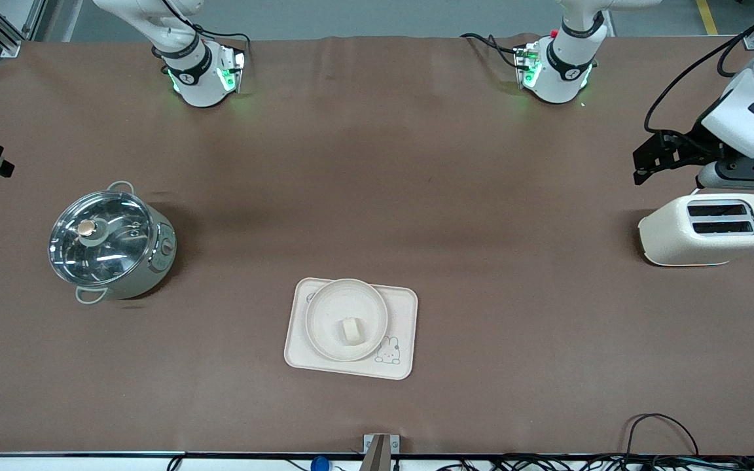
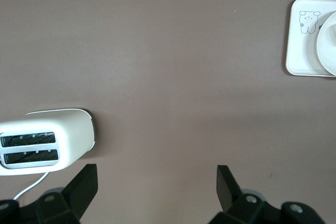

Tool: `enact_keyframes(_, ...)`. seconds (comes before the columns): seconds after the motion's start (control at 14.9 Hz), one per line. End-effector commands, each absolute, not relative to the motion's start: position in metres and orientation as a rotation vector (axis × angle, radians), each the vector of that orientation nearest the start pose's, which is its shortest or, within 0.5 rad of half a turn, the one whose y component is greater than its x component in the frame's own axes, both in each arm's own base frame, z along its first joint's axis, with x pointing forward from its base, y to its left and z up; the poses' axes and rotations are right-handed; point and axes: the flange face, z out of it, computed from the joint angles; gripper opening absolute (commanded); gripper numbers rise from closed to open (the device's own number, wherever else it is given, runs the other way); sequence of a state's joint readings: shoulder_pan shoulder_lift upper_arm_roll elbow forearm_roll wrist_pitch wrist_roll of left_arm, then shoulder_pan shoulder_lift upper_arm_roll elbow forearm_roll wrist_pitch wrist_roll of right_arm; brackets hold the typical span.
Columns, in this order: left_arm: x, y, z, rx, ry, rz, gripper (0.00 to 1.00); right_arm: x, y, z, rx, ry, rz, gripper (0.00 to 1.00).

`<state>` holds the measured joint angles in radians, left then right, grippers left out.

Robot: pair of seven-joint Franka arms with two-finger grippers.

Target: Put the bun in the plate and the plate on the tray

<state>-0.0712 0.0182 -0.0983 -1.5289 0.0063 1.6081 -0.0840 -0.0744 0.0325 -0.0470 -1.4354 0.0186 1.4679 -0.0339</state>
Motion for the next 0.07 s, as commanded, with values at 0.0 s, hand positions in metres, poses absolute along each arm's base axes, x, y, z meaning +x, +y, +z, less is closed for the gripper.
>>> enact_keyframes(0.0,0.5579,-0.0917,0.6425,-3.125,0.126,-0.090,1.00,0.5414,-0.0626,0.6616,-3.140,0.113,0.000,1.00)
